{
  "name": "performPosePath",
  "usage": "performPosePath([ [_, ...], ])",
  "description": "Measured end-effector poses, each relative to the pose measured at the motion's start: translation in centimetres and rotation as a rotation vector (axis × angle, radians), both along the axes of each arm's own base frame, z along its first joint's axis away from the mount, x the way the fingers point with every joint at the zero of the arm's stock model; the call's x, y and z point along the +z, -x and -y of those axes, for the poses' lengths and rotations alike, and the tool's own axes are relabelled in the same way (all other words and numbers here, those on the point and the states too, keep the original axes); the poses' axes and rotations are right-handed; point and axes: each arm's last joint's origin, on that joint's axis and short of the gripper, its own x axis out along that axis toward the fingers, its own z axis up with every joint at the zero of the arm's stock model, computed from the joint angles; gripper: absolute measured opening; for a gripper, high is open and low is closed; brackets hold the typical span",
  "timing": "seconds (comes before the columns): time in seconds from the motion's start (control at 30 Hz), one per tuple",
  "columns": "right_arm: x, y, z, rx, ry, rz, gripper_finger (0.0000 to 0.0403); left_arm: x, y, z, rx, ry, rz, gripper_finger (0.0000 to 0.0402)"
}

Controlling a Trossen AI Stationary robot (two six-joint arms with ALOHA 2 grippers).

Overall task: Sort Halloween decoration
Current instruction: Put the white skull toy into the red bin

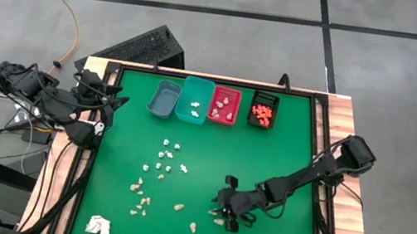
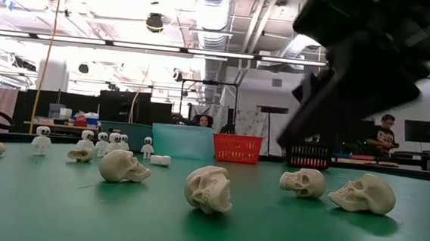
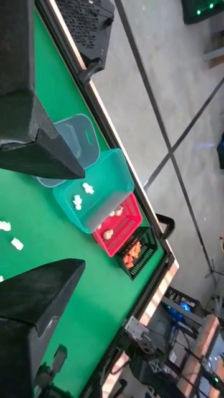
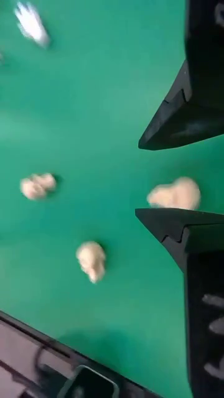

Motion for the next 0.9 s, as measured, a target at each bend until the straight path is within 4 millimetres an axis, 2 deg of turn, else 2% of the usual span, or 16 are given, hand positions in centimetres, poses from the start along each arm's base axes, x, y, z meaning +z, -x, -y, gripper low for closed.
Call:
performPosePath([
  [0.27, -2.6, -0.1, -0.6, -0.011, 0.013, -0.076, 0.0156, -0.2, -0.6, 0.3, 0.005, -0.008, -0.026, 0.0210],
  [0.53, -3.9, -0.3, -0.7, -0.051, 0.013, -0.098, 0.0153, -0.3, -0.9, 0.4, 0.011, -0.005, -0.030, 0.0210],
  [0.9, -4.1, -0.2, -0.6, -0.101, -0.031, -0.125, 0.0068, -0.3, -0.9, 0.4, 0.016, 0.007, -0.022, 0.0210],
])
